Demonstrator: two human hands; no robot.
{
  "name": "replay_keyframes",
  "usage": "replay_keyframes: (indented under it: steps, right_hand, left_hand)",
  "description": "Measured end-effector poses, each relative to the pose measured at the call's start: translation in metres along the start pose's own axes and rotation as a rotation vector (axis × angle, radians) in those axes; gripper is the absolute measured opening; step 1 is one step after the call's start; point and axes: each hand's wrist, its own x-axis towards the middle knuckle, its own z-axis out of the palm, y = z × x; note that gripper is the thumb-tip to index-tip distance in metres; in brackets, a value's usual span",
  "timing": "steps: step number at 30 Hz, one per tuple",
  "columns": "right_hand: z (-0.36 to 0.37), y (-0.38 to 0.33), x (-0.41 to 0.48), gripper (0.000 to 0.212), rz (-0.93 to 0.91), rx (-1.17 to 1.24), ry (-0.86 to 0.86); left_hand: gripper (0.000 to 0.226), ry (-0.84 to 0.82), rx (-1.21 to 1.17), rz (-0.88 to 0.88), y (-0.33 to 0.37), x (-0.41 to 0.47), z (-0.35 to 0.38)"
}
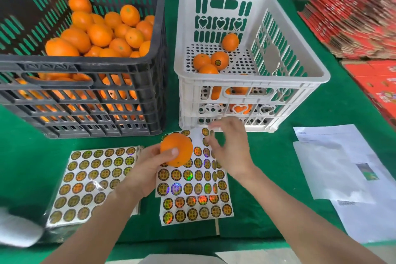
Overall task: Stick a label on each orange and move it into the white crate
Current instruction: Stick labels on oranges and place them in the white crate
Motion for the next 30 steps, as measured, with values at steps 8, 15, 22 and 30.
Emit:
replay_keyframes:
  steps: [8,15,22,30]
  right_hand:
    - [0.025,-0.016,-0.035,0.022,-0.112,-0.081,-0.155]
    - [0.024,-0.016,-0.042,0.011,-0.272,-0.058,-0.052]
    - [0.025,-0.018,-0.047,0.012,-0.106,0.105,-0.087]
    - [0.021,-0.009,-0.055,0.008,0.007,0.151,-0.199]
  left_hand:
    - [0.114,0.007,-0.100,0.005,-0.004,0.001,0.000]
    - [0.107,-0.011,-0.244,-0.069,-0.004,0.000,-0.001]
    - [0.110,-0.013,-0.239,-0.118,-0.008,0.001,-0.003]
    - [0.067,0.110,0.176,-0.051,-0.005,-0.005,-0.012]
